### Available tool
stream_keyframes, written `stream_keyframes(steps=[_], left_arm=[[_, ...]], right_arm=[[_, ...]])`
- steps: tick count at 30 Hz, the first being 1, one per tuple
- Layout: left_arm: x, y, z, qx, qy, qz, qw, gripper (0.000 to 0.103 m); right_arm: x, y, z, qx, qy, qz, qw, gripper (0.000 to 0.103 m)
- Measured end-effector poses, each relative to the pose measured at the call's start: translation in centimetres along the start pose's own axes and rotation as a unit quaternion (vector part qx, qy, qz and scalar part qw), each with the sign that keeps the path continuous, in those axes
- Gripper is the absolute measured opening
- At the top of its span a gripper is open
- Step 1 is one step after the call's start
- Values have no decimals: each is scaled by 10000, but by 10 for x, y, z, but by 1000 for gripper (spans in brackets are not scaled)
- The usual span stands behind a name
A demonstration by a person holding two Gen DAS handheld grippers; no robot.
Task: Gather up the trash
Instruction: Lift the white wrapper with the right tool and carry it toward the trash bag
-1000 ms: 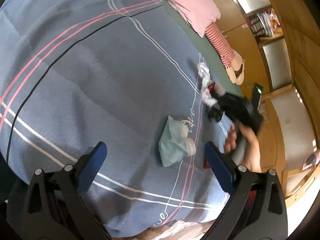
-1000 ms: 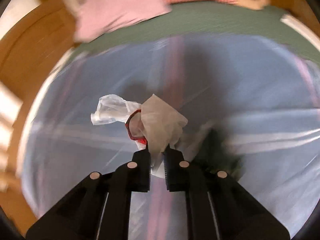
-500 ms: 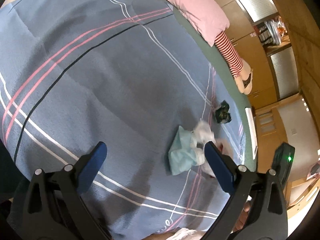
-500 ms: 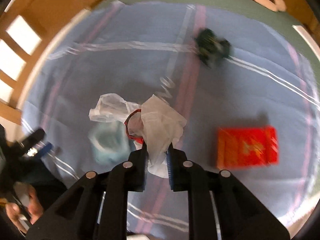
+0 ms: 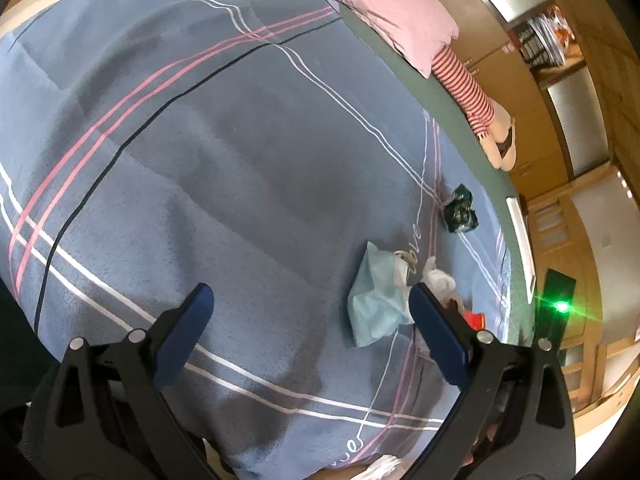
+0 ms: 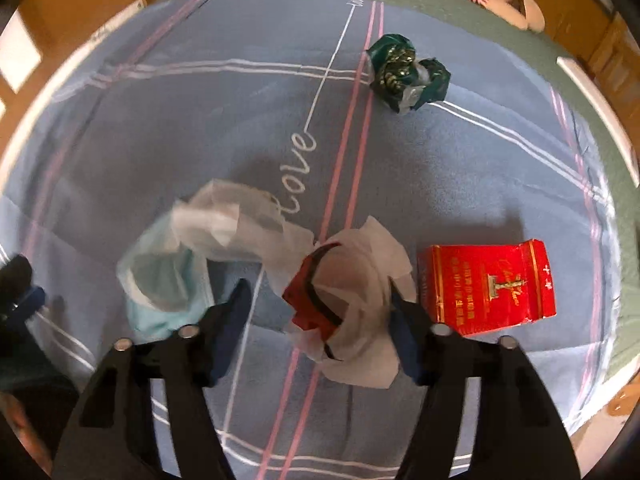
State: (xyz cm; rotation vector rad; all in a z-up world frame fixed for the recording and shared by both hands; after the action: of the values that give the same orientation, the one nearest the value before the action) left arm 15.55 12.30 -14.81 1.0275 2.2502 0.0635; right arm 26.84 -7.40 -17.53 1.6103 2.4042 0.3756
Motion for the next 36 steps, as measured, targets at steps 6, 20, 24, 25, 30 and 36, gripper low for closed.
stream_keyframes(steps=[6,20,24,25,30,36], left_arm=[[4,0,0,52,-7,-60,10000,97],[-1,-3,7,180,198,227,9994,97],[-3,-4,7,187,224,264,9992,97],[-3,-4,7,186,230,268,9992,97],[-5,-5,8,196,254,297,9990,97],[-5,-5,8,189,264,290,9991,97]], right_arm=[[-4,-7,0,-99,-164,-41,9998,27],[-40,-45,-56,-718,713,1124,9885,25],[-41,-50,-46,-500,967,1290,9857,25],[-41,-51,-42,-415,1052,1369,9841,26],[-41,-55,-24,-214,1180,1598,9798,28],[-28,-51,-18,-198,772,1391,9871,43]])
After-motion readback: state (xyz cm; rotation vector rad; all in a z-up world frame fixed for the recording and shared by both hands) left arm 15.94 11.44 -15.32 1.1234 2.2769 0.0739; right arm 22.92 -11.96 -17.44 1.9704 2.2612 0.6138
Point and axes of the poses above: each gripper's, at about its wrist camera, not at the fingertips, and z roughly the way its jaws point, x to its left, y to its top, the point moved 2 cm from there along z, roughly the way its jaws point, and after that the axes turned 2 degrees about -z, right-handed, at the moved point
